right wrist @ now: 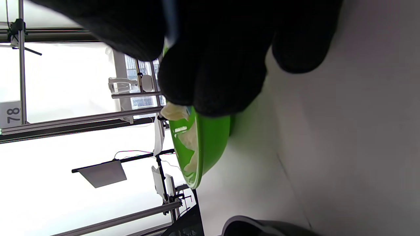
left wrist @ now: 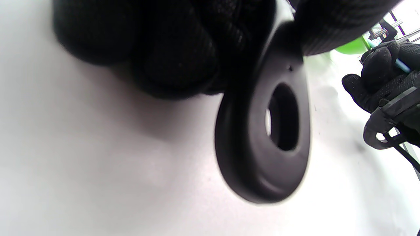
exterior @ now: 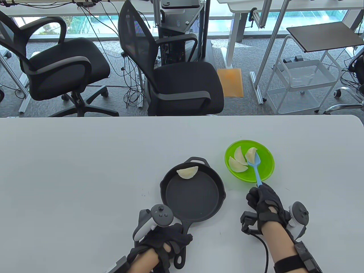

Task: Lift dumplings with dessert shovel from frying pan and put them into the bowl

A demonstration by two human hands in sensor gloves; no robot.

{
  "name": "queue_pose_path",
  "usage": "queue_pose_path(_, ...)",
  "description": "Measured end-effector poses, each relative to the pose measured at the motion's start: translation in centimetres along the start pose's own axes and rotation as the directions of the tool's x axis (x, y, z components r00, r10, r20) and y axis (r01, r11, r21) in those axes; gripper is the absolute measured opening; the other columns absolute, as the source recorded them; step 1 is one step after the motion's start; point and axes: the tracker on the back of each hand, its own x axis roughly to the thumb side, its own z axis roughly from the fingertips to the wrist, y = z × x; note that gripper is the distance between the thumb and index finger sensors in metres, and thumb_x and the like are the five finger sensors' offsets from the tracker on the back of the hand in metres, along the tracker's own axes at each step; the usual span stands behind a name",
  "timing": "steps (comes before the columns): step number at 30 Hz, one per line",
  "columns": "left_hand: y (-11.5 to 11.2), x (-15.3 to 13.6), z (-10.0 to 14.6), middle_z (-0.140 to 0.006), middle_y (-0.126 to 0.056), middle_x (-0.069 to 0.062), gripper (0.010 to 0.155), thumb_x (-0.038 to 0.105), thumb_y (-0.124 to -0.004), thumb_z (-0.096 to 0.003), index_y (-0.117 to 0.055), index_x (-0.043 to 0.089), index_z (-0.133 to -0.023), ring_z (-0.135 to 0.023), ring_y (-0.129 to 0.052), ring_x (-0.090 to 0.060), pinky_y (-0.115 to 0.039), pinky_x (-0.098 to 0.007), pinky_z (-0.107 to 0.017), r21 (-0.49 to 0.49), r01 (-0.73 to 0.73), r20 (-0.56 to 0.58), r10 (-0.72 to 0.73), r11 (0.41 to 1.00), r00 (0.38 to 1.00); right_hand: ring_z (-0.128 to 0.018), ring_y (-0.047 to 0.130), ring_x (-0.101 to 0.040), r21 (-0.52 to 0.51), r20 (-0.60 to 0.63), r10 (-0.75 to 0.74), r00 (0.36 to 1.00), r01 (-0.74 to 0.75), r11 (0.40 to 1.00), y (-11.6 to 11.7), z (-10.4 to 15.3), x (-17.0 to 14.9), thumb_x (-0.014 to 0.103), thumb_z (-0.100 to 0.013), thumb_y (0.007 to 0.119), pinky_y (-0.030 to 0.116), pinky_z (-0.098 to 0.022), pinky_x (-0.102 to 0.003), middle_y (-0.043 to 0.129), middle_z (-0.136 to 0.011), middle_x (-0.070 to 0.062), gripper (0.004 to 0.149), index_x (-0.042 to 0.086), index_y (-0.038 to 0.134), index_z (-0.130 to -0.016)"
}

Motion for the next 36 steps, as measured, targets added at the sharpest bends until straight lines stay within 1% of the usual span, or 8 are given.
queue_pose_path(4, 0.1, -0.1, 0.0, -0.064, -0.102, 0.006, 0.065, 0.069, -0.074, -0.0492, -0.073, 0.024, -0.096, -0.042, -0.105, -0.025, -0.088, -0.044, -0.037, 0.000, 0.000, 0.000, 0.000, 1.000, 1.000, -0.052, 0.101, -0.026, -0.028, 0.044, 0.110, 0.993, -0.108, 0.994, 0.0, 0.3, 0.8, 0.039, -0.052, 0.078, 0.070, -0.058, -0.059, 0.092, -0.075, -0.005, 0.065, 0.002, 0.063, -0.103)
queue_pose_path(7, 0.1, -0.1, 0.0, -0.064, -0.102, 0.007, 0.065, 0.069, -0.074, -0.0493, -0.073, 0.024, -0.096, -0.042, -0.105, -0.025, -0.088, -0.044, -0.037, 0.000, 0.000, 0.000, 0.000, 1.000, 1.000, -0.051, 0.101, -0.027, -0.076, 0.086, 0.227, 0.970, -0.221, 0.972, 0.0, 0.6, 1.7, 0.039, -0.052, 0.079, 0.070, -0.058, -0.059, 0.093, -0.074, -0.006, 0.064, 0.002, 0.065, -0.103)
queue_pose_path(11, 0.1, -0.1, 0.0, -0.064, -0.102, 0.007, 0.065, 0.069, -0.074, -0.0493, -0.073, 0.024, -0.096, -0.042, -0.105, -0.025, -0.088, -0.044, -0.037, 0.000, 0.000, 0.000, 0.000, 1.000, 1.000, -0.051, 0.101, -0.028, -0.171, 0.181, 0.445, 0.877, -0.417, 0.892, 0.0, 1.1, 3.1, 0.038, -0.052, 0.079, 0.071, -0.058, -0.059, 0.094, -0.073, -0.007, 0.063, 0.003, 0.067, -0.102)
queue_pose_path(15, 0.1, -0.1, 0.0, -0.064, -0.102, 0.007, 0.065, 0.069, -0.074, -0.0492, -0.073, 0.024, -0.096, -0.042, -0.105, -0.025, -0.088, -0.044, -0.037, 0.000, 0.000, 0.000, 0.000, 1.000, 1.000, -0.052, 0.100, -0.029, -0.254, 0.232, 0.536, 0.811, -0.482, 0.839, 0.1, 1.7, 4.0, 0.037, -0.052, 0.078, 0.070, -0.058, -0.059, 0.093, -0.074, -0.007, 0.062, 0.004, 0.067, -0.103)
queue_pose_path(20, 0.1, -0.1, 0.0, -0.064, -0.102, 0.007, 0.065, 0.069, -0.074, -0.0493, -0.073, 0.024, -0.096, -0.042, -0.105, -0.025, -0.088, -0.044, -0.037, 0.000, 0.000, 0.000, 0.000, 1.000, 1.000, -0.054, 0.099, -0.030, -0.307, 0.295, 0.562, 0.773, -0.480, 0.822, 0.1, 2.1, 4.6, 0.037, -0.052, 0.078, 0.070, -0.058, -0.059, 0.091, -0.076, -0.007, 0.062, 0.005, 0.065, -0.104)
queue_pose_path(24, 0.1, -0.1, 0.0, -0.064, -0.103, 0.006, 0.065, 0.069, -0.074, -0.0493, -0.073, 0.024, -0.096, -0.041, -0.105, -0.025, -0.088, -0.044, -0.037, -0.001, 0.000, 0.000, 0.000, 1.000, 1.000, -0.055, 0.099, -0.029, -0.314, 0.350, 0.548, 0.760, -0.456, 0.833, 0.2, 2.2, 4.9, 0.037, -0.052, 0.077, 0.070, -0.058, -0.059, 0.091, -0.077, -0.007, 0.062, 0.006, 0.064, -0.104)
queue_pose_path(30, 0.1, -0.1, 0.0, -0.064, -0.102, 0.007, 0.065, 0.069, -0.074, -0.0492, -0.073, 0.024, -0.096, -0.042, -0.105, -0.025, -0.088, -0.044, -0.037, -0.001, 0.000, 0.000, 0.000, 1.000, 1.000, -0.055, 0.099, -0.029, -0.274, 0.471, 0.483, 0.738, -0.397, 0.876, 0.8, 2.6, 5.1, 0.036, -0.051, 0.078, 0.070, -0.059, -0.059, 0.091, -0.077, -0.006, 0.062, 0.007, 0.064, -0.104)
queue_pose_path(36, 0.1, -0.1, -0.1, -0.064, -0.102, 0.006, 0.065, 0.069, -0.074, -0.0492, -0.073, 0.024, -0.096, -0.041, -0.105, -0.025, -0.088, -0.044, -0.037, -0.001, 0.000, 0.001, 0.000, 1.000, 1.000, -0.054, 0.101, -0.028, -0.199, 0.540, 0.439, 0.718, -0.398, 0.895, 2.2, 3.4, 5.2, 0.037, -0.050, 0.078, 0.072, -0.058, -0.058, 0.093, -0.077, -0.005, 0.062, 0.007, 0.065, -0.103)
